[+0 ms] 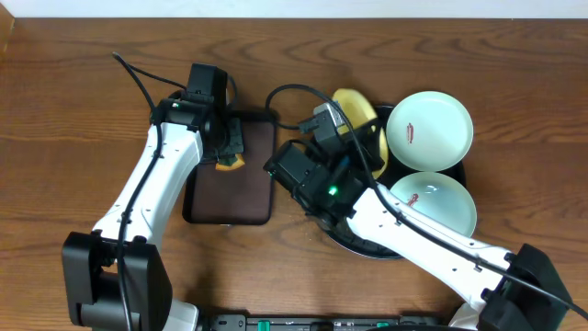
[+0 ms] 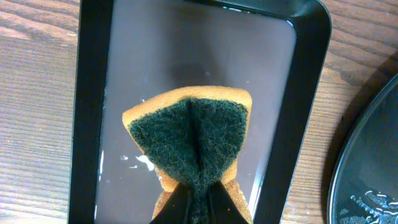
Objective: Clean dirty plates on tray and stack at the side
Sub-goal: 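Lift the yellow plate with the right gripper and place it right of the tray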
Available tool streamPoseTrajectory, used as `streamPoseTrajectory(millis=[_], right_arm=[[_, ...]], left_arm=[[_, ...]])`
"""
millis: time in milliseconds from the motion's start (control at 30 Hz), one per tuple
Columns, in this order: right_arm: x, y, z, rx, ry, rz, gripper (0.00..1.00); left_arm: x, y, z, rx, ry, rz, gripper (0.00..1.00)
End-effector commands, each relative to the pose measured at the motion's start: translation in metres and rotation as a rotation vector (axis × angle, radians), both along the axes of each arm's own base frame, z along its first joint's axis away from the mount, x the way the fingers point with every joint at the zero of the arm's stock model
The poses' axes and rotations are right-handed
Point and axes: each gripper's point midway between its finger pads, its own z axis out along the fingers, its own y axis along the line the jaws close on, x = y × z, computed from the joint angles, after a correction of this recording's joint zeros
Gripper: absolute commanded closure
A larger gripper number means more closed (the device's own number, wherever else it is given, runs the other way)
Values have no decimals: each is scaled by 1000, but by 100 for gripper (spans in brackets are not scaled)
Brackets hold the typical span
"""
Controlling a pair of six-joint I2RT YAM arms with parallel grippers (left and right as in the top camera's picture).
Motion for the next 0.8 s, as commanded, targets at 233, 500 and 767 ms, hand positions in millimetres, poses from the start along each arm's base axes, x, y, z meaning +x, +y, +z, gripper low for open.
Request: streamPoseTrajectory(millis=[233,500,767], right_arm=[[40,-29,-39,890,439,28,99],[64,-197,-15,1262,272,-210,99],[17,-386,-43,1333,12,-660,99]], left_arm=[[-3,4,-4,22,16,-5,93],[-3,4,-4,22,16,-5,93],[-3,4,-4,21,16,-4,93]])
